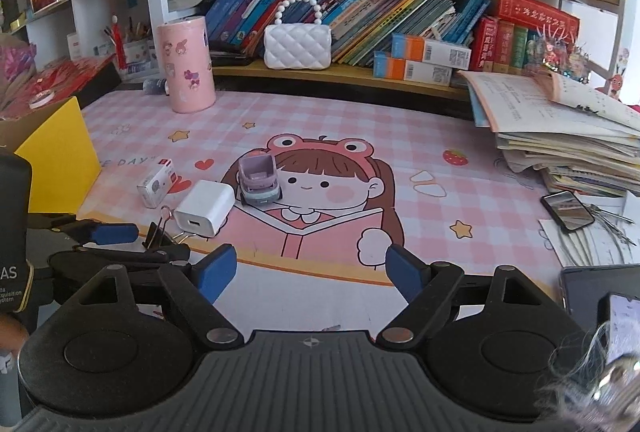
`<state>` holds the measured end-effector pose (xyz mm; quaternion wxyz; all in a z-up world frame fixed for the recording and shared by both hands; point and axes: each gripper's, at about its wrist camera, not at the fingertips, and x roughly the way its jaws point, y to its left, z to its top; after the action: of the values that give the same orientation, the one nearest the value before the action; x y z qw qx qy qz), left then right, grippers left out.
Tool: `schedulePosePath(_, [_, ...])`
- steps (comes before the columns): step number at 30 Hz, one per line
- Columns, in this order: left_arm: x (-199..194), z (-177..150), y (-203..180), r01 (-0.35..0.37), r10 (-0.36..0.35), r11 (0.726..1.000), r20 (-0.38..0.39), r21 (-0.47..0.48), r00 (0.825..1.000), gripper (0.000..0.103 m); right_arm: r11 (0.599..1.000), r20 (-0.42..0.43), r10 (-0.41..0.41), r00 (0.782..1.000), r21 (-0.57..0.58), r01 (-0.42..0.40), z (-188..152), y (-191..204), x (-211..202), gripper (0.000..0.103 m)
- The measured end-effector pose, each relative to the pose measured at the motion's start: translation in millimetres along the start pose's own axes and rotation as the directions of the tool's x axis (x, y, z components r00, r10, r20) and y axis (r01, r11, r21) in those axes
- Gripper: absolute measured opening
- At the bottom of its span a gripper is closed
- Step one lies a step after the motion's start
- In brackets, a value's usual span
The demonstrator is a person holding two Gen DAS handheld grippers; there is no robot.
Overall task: Organize objects
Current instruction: 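Move both tools toward the black binder clip and purple toy on the mat, then grasp the black binder clip with the left tool while the right tool grasps the purple toy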
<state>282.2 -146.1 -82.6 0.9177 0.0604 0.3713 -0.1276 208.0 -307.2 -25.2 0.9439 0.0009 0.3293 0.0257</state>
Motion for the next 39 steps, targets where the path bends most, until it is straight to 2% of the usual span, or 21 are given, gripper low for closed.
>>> schedulePosePath(2, [1.7,0.3,-0.1,0.009,-0.009,1.000,0.006,0.003,1.000,0.045,1.000,-0.007,0.008,1.000,-0.001,-0.008,2.1,-0.3,5.1,0.081])
schedulePosePath(6, [-4.9,1.0,1.4,0.003,-0.003,1.000,0.002,-0.027,1.000,0.045,1.000,-0.009,0.022,1.000,-0.005,-0.022,8.4,0.4,18.5,0.081])
schedulePosePath(12, [-44.2,-4.6,11.9,0.038,-0.036,0.993,0.024,-0.111,0.999,0.045,0.998,-0.004,0.047,0.999,-0.036,-0.047,24.2,7.7,57.1,0.079])
schedulePosePath(14, [-56.3,-8.2,16.4,0.049,-0.047,0.988,0.018,-0.145,0.999,0.042,0.997,-0.008,0.065,0.998,-0.046,-0.065,30.9,11.0,74.1,0.076])
schedulePosePath(15, [-61.7,-10.3,19.2,0.050,-0.049,0.985,0.014,-0.165,0.999,0.032,0.996,-0.013,0.072,0.997,-0.049,-0.073,35.1,12.7,83.8,0.075])
schedulePosePath(16, [-66.8,-12.1,22.8,0.057,-0.057,0.982,0.005,-0.182,0.998,0.027,0.995,-0.016,0.081,0.997,-0.052,-0.082,38.7,14.7,92.0,0.071])
schedulePosePath(19, [-76.3,-16.6,30.6,0.046,-0.048,0.973,0.000,-0.227,0.999,0.024,0.991,-0.028,0.107,0.994,-0.077,-0.109,49.7,22.2,114.4,0.062])
schedulePosePath(22, [-79.8,-18.8,34.0,0.027,-0.029,0.973,-0.005,-0.229,1.000,0.020,0.985,-0.053,0.129,0.990,-0.108,-0.134,56.9,31.2,134.4,0.054])
schedulePosePath(27, [-84.4,-21.7,34.2,0.009,-0.008,0.978,0.005,-0.208,1.000,0.021,0.985,-0.089,0.146,0.985,-0.084,-0.153,63.9,33.8,155.8,0.049])
schedulePosePath(28, [-85.3,-22.2,33.9,0.005,-0.004,0.980,0.007,-0.200,1.000,0.021,0.984,-0.096,0.152,0.984,-0.079,-0.159,63.3,32.8,158.3,0.041])
schedulePosePath(31, [-86.7,-24.1,31.2,0.003,-0.002,0.983,0.005,-0.181,1.000,0.026,0.982,-0.095,0.162,0.982,-0.086,-0.170,62.4,29.5,159.3,0.037])
schedulePosePath(36, [-75.1,-29.1,21.9,-0.003,-0.001,0.994,-0.040,-0.108,0.999,0.043,0.988,-0.041,0.154,0.987,-0.025,-0.155,59.6,15.3,132.7,0.037])
schedulePosePath(39, [-71.5,-32.4,19.0,-0.019,0.013,0.993,-0.054,-0.113,0.998,0.060,0.985,-0.026,0.171,0.985,-0.006,-0.171,54.0,8.6,109.5,0.037])
